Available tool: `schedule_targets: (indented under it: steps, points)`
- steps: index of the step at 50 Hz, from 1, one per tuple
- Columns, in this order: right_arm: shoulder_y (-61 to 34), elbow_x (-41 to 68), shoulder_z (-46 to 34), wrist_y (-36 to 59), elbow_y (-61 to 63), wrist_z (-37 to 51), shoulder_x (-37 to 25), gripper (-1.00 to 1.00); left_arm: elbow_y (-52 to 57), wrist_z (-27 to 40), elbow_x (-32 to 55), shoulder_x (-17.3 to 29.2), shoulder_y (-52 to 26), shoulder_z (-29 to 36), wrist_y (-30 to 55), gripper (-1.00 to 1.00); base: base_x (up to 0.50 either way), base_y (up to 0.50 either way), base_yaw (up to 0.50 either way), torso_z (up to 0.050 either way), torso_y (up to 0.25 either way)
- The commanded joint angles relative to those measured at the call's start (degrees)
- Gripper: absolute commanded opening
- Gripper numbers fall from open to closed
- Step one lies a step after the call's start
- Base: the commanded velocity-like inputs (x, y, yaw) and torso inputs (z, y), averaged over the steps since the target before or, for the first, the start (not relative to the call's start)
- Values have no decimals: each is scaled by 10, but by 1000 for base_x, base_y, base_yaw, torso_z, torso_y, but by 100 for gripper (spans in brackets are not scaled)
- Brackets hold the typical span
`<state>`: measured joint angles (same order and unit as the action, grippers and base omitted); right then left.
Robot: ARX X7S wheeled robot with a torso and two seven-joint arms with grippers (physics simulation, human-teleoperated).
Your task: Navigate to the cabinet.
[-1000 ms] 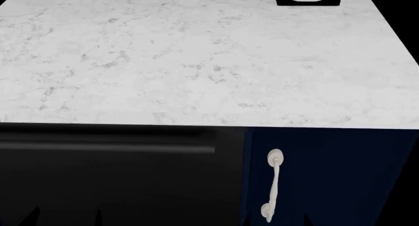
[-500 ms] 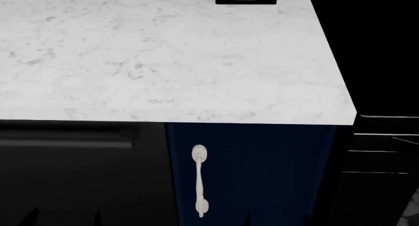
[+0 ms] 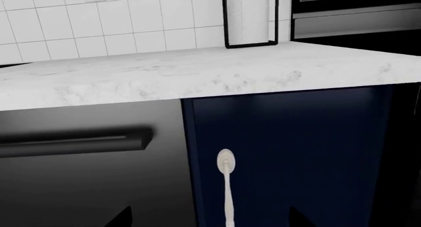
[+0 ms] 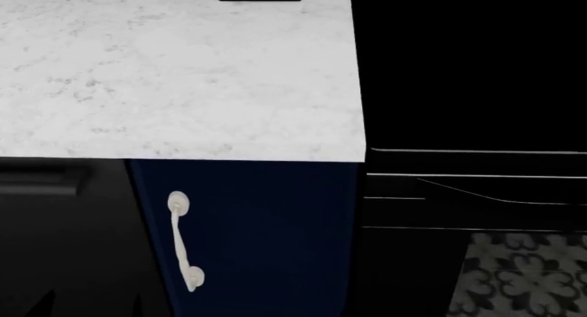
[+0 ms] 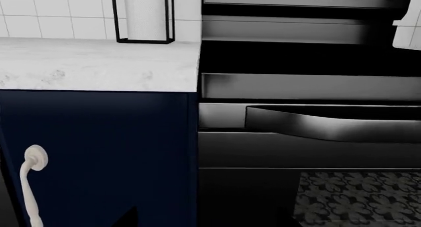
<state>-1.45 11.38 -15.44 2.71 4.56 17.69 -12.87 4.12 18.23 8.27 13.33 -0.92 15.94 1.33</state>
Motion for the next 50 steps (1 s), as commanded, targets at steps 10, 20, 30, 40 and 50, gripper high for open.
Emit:
schedule_targets:
  steps: [10,20,30,40,50]
  points:
    - [-3,2,-6,0,-6,2,-5,100,1,6,1,3,-2,9,0,100,-67,-500,0,0,0]
    - [-1,3,-8,6,1,9,-7,100,4,9,3,7,0,9,1,100,-54,-500,0,0,0]
    - [0,4,-13,8,7,13,-7,100,1,10,6,10,0,9,-4,100,-50,-500,0,0,0]
    - [-2,-4,-21,8,9,15,-12,100,5,12,8,13,0,12,-1,100,-49,-500,0,0,0]
    - [0,-4,-25,1,10,16,-15,100,8,14,9,16,2,15,-2,100,-38,-500,0,0,0]
